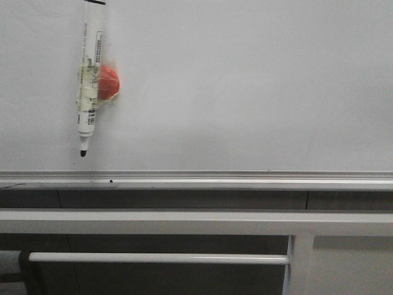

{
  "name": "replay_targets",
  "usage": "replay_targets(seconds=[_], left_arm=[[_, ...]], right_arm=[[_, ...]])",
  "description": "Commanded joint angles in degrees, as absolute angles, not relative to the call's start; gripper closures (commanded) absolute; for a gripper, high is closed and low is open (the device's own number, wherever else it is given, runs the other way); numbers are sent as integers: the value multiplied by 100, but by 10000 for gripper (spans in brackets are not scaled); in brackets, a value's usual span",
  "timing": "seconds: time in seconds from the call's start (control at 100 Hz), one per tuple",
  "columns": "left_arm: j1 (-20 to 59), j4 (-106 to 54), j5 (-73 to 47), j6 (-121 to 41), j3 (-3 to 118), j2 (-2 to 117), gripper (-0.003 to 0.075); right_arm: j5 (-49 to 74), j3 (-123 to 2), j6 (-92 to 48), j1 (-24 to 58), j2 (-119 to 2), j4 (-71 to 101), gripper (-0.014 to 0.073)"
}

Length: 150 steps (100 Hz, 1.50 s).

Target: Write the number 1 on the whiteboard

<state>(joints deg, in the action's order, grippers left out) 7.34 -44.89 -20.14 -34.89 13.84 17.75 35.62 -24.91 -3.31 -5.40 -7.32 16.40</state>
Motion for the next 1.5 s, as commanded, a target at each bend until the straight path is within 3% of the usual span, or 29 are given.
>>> replay_targets(seconds=[0.0, 0.18, 0.3, 0.71, 1.0, 1.17, 1.49], left_arm=[[1233, -3400, -1048, -1834, 1550, 1836, 279], [2873, -1229, 364, -131, 1294, 1836, 279], [3533, -1006, 1332, 70, 771, 1948, 279], [3667, -783, 3144, 520, 254, 3398, 279], [4568, -677, 5169, 491, 155, 5562, 279], [4651, -1027, 6594, 458, 80, 6692, 279], [4656, -829, 7180, 449, 94, 7117, 279]], right_arm=[[3164, -2699, -387, -548, -882, 1717, 657], [3164, -2699, -387, -548, -882, 1717, 657], [3164, -2699, -387, -548, -882, 1717, 657], [3164, -2699, -387, -548, -882, 1717, 657], [3164, -2699, -387, -548, -882, 1717, 657], [3164, -2699, -387, -548, -882, 1717, 657], [3164, -2699, -387, -548, -882, 1717, 657]])
